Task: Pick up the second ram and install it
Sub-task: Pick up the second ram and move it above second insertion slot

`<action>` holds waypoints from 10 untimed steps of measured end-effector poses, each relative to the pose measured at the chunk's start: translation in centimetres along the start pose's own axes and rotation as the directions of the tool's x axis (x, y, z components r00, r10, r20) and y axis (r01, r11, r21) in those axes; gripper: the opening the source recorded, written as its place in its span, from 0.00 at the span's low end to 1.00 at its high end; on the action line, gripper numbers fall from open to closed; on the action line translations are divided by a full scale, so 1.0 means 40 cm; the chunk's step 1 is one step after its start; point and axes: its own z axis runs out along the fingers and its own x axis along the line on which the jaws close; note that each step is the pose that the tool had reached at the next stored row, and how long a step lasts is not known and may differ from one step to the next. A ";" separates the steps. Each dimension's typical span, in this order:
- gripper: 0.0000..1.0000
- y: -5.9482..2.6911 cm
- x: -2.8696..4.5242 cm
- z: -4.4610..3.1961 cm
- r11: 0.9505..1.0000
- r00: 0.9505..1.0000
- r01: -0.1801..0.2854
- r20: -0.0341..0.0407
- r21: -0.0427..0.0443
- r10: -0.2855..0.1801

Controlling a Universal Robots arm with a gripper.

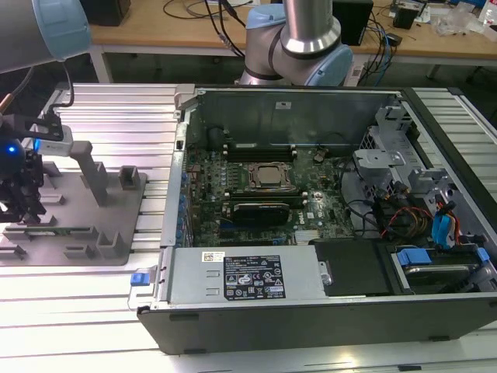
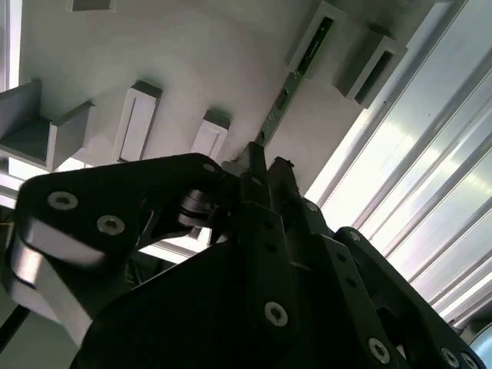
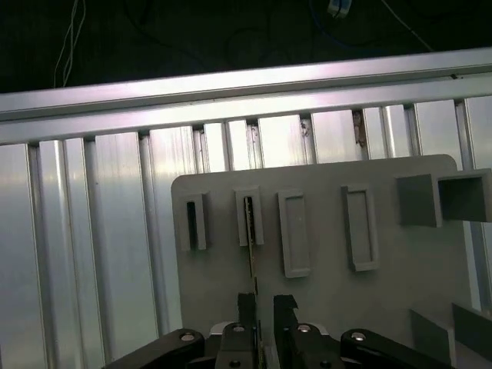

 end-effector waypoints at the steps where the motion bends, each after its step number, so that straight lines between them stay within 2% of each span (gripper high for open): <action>1: 0.27 0.000 0.000 0.000 1.000 1.000 0.000 0.000 0.000 0.000; 2: 0.27 0.000 0.000 0.000 1.000 1.000 0.001 0.000 0.000 -0.001; 3: 0.34 0.000 0.000 0.000 1.000 1.000 0.001 0.000 0.000 -0.001; 10: 0.34 0.000 0.000 0.004 1.000 1.000 0.005 0.000 0.000 -0.005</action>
